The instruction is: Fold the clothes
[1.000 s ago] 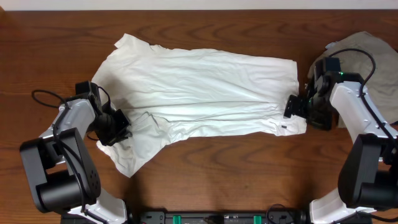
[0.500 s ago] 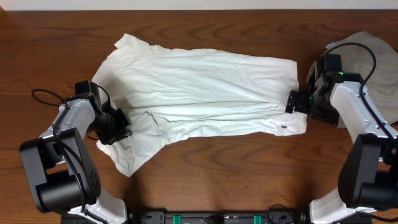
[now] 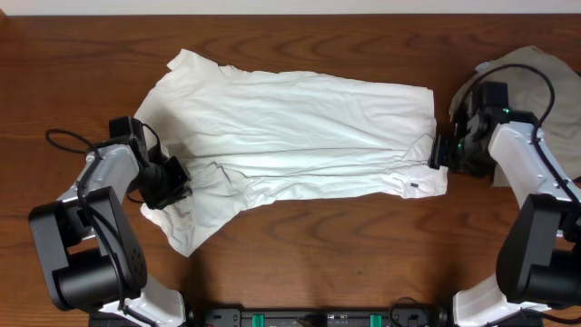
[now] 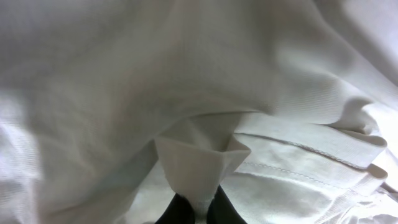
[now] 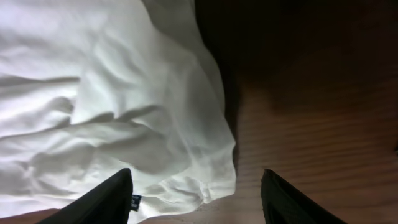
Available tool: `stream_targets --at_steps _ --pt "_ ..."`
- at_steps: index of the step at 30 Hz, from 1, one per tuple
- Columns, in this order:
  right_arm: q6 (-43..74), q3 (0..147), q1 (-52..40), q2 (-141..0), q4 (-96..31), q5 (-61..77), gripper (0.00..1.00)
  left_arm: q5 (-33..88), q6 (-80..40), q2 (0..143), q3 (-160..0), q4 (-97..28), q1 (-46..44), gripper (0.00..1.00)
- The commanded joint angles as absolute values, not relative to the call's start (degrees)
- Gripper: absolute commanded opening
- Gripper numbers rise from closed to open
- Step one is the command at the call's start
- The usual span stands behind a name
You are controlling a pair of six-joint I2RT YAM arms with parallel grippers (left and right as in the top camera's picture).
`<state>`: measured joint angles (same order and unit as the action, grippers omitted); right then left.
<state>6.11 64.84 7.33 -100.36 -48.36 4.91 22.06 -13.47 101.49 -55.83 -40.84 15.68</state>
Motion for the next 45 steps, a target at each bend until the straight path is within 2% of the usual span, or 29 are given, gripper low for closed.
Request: stream_targets --at_steps 1,7,10,11,15,19,21,27,28,45 --pt "5.08 61.76 7.7 -100.53 -46.5 7.53 0.65 21.39 -12.73 101.84 -55.4 -40.75 15.68 0.05" --pt "5.08 57.67 7.7 -100.55 -40.91 10.39 0.67 21.39 -12.73 101.84 -55.4 -40.62 15.68 0.06" --pt "5.08 57.25 7.73 -100.55 -40.1 10.37 0.64 21.41 -12.75 101.84 -55.4 -40.62 15.68 0.06" --pt "5.08 57.25 7.73 -100.53 -40.05 10.37 0.61 21.41 -12.75 101.84 -55.4 -40.62 15.68 0.06" --pt "5.54 57.25 7.88 -100.53 -40.1 10.35 0.37 21.41 -12.73 101.84 -55.4 -40.62 15.68 0.06" --pt "5.76 57.32 8.25 -100.53 -41.08 10.35 0.38 21.41 -12.73 101.84 -55.4 -40.62 15.68 0.06" --pt "6.11 57.47 8.49 -100.49 -41.76 10.35 0.35 21.41 -12.73 101.82 -55.4 -40.62 15.68 0.06" --pt "7.68 60.12 9.45 -100.29 -46.83 10.59 0.04 21.41 -12.71 101.34 -55.42 -40.64 15.66 0.06" --pt "7.68 60.51 9.45 -100.27 -47.46 10.59 0.01 21.41 -12.73 101.12 -55.42 -40.64 15.66 0.06" --pt "7.68 62.57 9.47 -96.79 -54.81 12.1 0.01 21.41 -12.71 87.81 -55.42 -46.89 15.66 0.06"
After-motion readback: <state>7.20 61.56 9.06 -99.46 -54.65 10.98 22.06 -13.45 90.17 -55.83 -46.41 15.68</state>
